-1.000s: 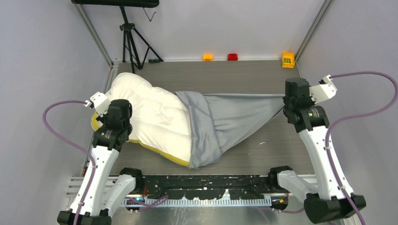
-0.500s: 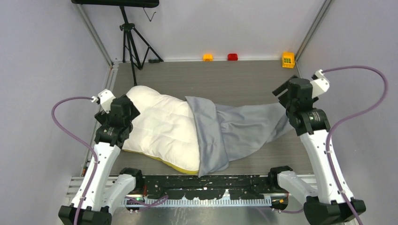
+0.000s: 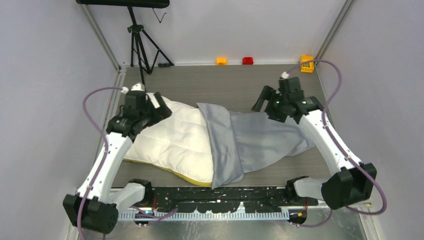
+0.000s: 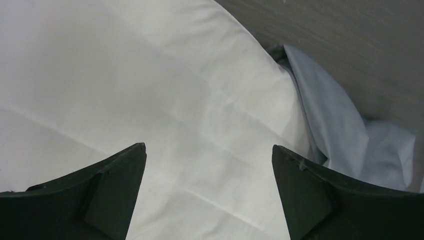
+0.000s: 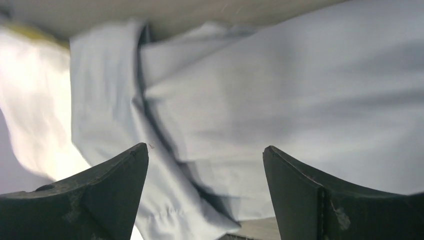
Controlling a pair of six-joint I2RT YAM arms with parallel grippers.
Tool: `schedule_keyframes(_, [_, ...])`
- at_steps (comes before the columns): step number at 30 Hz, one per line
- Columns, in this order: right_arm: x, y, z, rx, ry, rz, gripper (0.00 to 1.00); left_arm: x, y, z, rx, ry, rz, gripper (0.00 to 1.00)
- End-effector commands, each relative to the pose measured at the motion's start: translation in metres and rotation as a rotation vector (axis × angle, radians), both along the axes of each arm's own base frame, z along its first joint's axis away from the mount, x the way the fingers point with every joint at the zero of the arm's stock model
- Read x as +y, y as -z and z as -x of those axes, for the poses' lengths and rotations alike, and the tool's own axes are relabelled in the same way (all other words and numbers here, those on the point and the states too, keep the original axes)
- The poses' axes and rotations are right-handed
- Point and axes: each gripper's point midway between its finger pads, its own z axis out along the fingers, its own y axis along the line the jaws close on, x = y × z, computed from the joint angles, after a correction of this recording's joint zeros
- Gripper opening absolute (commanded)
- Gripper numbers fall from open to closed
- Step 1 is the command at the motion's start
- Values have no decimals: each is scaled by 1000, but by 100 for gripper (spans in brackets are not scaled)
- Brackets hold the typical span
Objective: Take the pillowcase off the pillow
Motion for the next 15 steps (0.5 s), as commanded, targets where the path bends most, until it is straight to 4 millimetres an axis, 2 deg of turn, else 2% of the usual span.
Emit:
schedule_keyframes(1, [74,11,28,30,-348,-26,90,-64,5,5,50,307,48,100])
schedule_keyframes(3, [96,18,36,29,-412,-36,90,-83,11,10,74,396,47,100])
schedule_keyframes(6, [119,27,39,24,-456,-62,90,-104,22,18,134,491,47,100])
schedule_keyframes(9, [128,38,35,37,-465,-64,90,-117,28,27,180,582,62,100])
schedule_keyframes(13, [146,56,34,55,-498,-136,91,-134,25,41,178,698,135,100])
schedule_keyframes(15, [153,60,33,48,-502,-180,91,-135,26,50,194,734,138,100])
